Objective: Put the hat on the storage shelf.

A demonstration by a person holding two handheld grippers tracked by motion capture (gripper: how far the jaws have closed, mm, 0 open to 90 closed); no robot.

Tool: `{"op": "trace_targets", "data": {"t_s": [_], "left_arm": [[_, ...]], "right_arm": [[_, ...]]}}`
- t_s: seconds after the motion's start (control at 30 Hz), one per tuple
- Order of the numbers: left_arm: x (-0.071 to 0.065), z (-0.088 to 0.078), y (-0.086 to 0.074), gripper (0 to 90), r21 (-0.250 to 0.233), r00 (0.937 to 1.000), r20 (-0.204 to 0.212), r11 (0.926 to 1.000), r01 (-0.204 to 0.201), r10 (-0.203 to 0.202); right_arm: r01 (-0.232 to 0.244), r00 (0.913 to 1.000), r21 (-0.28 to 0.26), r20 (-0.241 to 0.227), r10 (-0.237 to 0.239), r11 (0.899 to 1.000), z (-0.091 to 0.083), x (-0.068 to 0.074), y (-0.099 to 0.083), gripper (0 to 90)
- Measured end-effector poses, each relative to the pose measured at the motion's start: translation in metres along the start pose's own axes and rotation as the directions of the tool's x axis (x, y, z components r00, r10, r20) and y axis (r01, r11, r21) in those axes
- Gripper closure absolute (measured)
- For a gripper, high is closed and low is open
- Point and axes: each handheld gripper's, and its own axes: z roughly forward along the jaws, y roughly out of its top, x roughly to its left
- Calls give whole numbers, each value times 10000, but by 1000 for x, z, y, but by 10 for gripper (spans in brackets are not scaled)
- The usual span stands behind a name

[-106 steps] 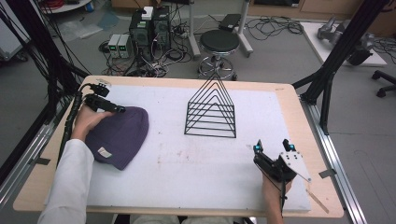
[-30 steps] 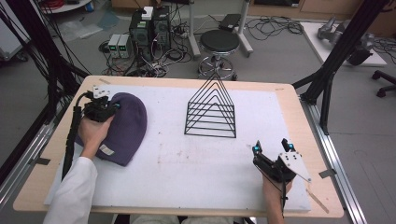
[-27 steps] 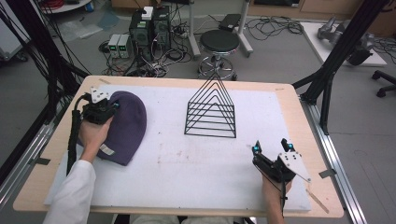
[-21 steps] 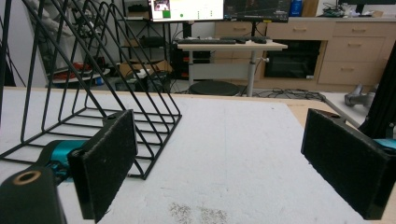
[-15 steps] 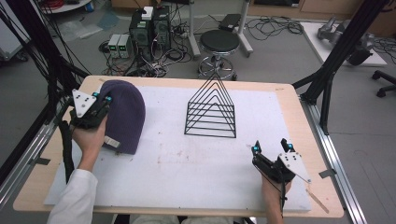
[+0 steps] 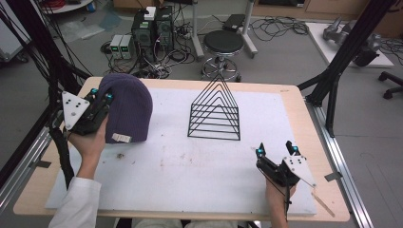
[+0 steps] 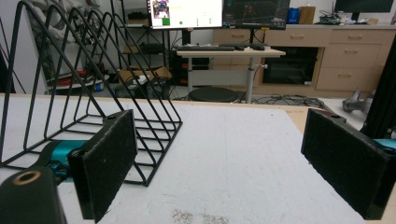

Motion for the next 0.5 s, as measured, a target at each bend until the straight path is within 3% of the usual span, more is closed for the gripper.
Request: {"op": "trace_targets", "data": {"t_s": [0.43,0.5], "left_arm": [[-7,-19,25,774,-1025,9999,145,9947,94,-80],[-9,-21,30,774,-1163,9998,198,9931,108,-85]], "right_arm": [[-291,9996,-423,-21,290,9987,-3,0,9,100],[-33,9999,-546,-165,24,9985,-3,3,14,100]]}}
